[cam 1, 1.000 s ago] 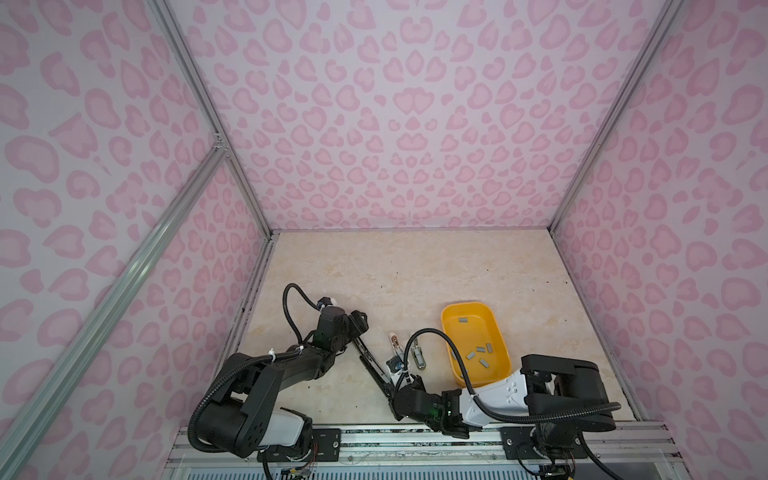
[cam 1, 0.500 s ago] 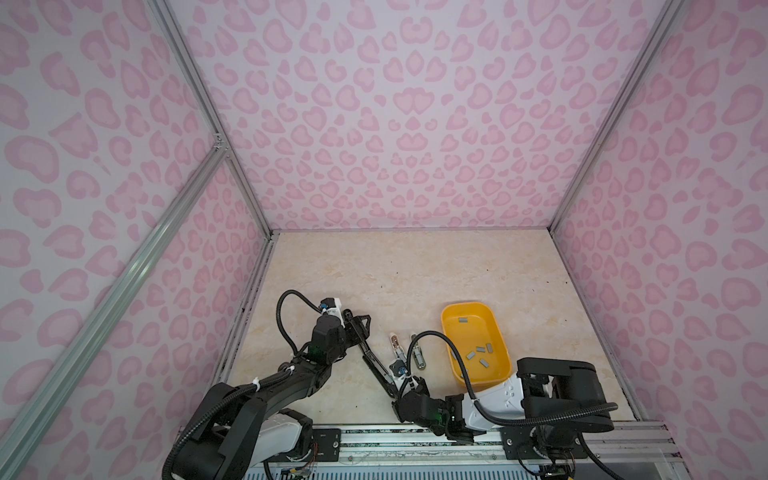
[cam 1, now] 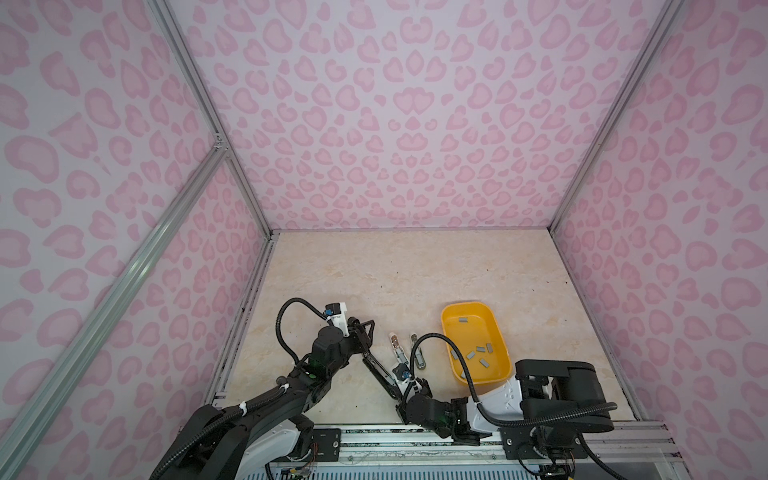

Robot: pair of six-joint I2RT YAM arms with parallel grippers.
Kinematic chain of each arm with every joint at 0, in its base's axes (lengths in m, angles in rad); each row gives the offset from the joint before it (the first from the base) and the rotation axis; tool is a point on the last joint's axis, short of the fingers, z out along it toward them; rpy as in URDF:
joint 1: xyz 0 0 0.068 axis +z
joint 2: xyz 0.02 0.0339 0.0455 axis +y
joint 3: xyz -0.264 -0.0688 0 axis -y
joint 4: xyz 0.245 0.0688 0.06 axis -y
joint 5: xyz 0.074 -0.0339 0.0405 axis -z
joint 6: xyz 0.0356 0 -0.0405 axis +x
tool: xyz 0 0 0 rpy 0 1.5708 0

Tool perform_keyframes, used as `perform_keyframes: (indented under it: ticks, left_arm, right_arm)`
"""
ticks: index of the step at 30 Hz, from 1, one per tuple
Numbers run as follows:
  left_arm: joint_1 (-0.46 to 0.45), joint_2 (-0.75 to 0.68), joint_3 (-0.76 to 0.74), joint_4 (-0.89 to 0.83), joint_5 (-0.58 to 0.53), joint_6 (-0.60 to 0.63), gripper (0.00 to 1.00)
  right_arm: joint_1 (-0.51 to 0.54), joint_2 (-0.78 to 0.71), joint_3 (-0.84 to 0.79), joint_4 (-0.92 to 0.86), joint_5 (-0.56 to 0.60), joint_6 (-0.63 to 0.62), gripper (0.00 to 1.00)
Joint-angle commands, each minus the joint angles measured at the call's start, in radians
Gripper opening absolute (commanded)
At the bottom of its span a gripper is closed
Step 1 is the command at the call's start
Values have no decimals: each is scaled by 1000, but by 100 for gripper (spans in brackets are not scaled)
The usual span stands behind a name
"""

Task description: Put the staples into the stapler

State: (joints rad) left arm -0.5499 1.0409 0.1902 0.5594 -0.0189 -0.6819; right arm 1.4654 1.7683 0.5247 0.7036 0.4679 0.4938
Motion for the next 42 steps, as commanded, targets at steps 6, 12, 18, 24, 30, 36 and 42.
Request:
perform_keyframes:
  ticks: [6, 12, 18, 24, 30, 36, 42]
  left_arm:
    - [-89, -29, -34, 102, -124, 123, 53]
    - [-156, -21, -52, 145, -172, 203, 49]
    - [-173, -33, -88, 189, -186, 272, 51]
    - [-195, -32, -108, 233, -137, 351, 53]
    - [-219, -16, -117, 264, -109, 406, 53]
    - [-237, -6, -120, 274, -100, 443, 53]
    - [-267, 21, -112, 281, -82, 482, 58]
  right_arm:
    - [1, -3, -18, 87, 37, -8, 0]
    - [0, -11, -30, 102, 35, -10, 0]
    - [1, -22, -43, 114, 40, -18, 0]
    - [4, -24, -50, 126, 48, -23, 0]
    - [8, -22, -55, 140, 53, -26, 0]
    - [9, -21, -63, 152, 54, -27, 0]
    - [8, -25, -69, 158, 54, -26, 0]
